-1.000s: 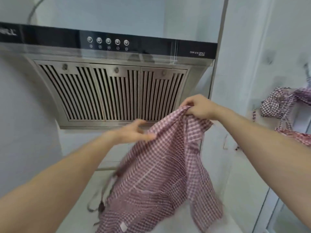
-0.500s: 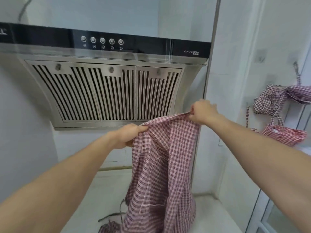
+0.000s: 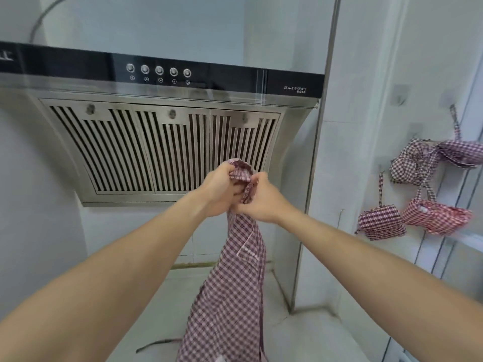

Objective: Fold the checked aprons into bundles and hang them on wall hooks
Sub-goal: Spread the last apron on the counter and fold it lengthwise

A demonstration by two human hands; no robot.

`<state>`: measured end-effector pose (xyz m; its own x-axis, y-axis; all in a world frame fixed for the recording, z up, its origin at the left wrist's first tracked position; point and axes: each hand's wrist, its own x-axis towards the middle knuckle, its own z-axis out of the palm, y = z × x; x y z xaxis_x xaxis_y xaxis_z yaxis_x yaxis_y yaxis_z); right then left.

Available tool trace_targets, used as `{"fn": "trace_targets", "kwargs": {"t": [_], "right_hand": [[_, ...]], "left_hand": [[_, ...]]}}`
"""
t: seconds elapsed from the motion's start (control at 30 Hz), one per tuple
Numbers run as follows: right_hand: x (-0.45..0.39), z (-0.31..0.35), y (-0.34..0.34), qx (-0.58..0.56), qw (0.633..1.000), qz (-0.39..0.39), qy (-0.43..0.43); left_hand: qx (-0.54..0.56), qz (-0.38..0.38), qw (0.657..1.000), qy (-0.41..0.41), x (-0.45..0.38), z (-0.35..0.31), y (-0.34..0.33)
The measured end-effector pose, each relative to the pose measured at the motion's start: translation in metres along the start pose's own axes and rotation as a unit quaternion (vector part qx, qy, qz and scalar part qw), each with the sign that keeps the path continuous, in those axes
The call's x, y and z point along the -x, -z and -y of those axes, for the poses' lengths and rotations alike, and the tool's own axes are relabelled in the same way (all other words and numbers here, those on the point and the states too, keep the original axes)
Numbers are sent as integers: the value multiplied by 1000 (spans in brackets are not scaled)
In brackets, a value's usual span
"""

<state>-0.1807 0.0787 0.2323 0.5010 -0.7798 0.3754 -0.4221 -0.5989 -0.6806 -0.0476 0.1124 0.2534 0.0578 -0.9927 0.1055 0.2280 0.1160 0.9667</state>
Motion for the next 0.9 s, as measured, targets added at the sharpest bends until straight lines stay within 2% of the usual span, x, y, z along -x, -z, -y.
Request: {"fn": "trace_targets", "kwargs": {"t": [0.1,0.17,0.23,0.3,0.37,0.4,0.43,0.47,0.5,0.53,0.57,0.6,0.67,0.73,0.8,0.83,0.9], "right_hand": [[-5,-11,-15,1,995,-98,8],[-12,-18,-16,-26,989,-137,-57],[-17,-26,-12,-92,977,-141,-128],[-19,-30,-2,-107,976,-141,-124],[-21,-26,9,-104,979,-146,-99],[-23,-23,13,-103,981,-140,-90],[-24,-19,17,-101,984,-126,-80],[-25,-16,21,-104,987,-104,-68],[-26,-12,27,-109,990,-77,-53],[-24,-10,33,-113,992,-46,-37],[-23,-8,41,-98,995,-11,-18],[-20,-7,49,-53,998,22,3],[-16,-10,63,78,994,67,34],[-17,-16,69,175,981,63,44],[-21,-28,74,225,974,-6,34],[-23,-37,76,250,967,-46,22],[-21,-53,83,277,955,-108,-16]], "left_hand": [[-31,-3,999,-12,0,-9,-17],[-99,-22,994,-48,3,-13,-22],[-216,-61,969,-103,2,-17,-15],[-339,-151,914,-166,-2,-16,1],[-433,-279,831,-209,-5,-12,18],[-453,-335,793,-232,-3,-11,23],[-451,-369,769,-262,-1,-10,27],[-425,-367,775,-290,1,-11,30],[-361,-332,815,-307,4,-15,32],[-284,-278,868,-298,6,-18,33],[-226,-238,903,-276,8,-22,33],[-199,-220,922,-248,10,-25,33],[-202,-197,936,-209,12,-28,32],[-268,-140,934,-188,14,-28,34],[-370,-64,912,-166,13,-26,41],[-428,-43,888,-160,11,-26,46],[-559,-53,811,-167,8,-26,56]]}}
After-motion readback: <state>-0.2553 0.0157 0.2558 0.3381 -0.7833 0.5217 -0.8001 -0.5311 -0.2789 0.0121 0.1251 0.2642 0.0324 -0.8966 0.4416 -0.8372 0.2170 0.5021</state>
